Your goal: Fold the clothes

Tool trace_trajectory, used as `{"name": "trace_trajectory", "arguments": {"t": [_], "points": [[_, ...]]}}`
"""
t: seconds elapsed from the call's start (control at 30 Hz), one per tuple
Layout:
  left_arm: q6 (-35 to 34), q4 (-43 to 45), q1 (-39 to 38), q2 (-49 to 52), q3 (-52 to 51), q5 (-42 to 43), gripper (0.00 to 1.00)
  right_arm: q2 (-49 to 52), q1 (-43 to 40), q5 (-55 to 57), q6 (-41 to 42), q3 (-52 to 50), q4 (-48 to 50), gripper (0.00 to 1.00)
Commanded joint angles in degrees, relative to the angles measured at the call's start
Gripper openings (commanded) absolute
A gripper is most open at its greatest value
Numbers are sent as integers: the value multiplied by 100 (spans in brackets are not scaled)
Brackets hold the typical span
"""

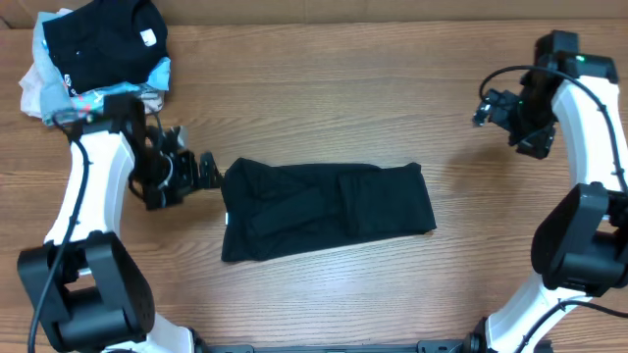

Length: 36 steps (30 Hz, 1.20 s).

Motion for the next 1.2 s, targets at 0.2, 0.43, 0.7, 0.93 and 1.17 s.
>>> {"name": "trace_trajectory", "arguments": {"t": [0.2, 0.43, 0.7, 0.93, 1.17], "points": [[468, 802, 247, 354, -990, 960, 100, -131, -101, -146, 7, 144, 17, 100], [774, 1075, 236, 1045, -1003, 1384, 100, -131, -101, -146, 7, 144, 17, 100], [1408, 1104, -59, 1698, -1003, 2006, 100, -131, -101, -146, 7, 144, 17, 100], [1384, 1274, -525, 1908, -1003, 2153, 93, -131, -101, -146, 9, 144, 17, 100], [883, 1578, -625, 1908, -968, 2118, 41, -131, -101, -146, 9, 144, 17, 100]]}}
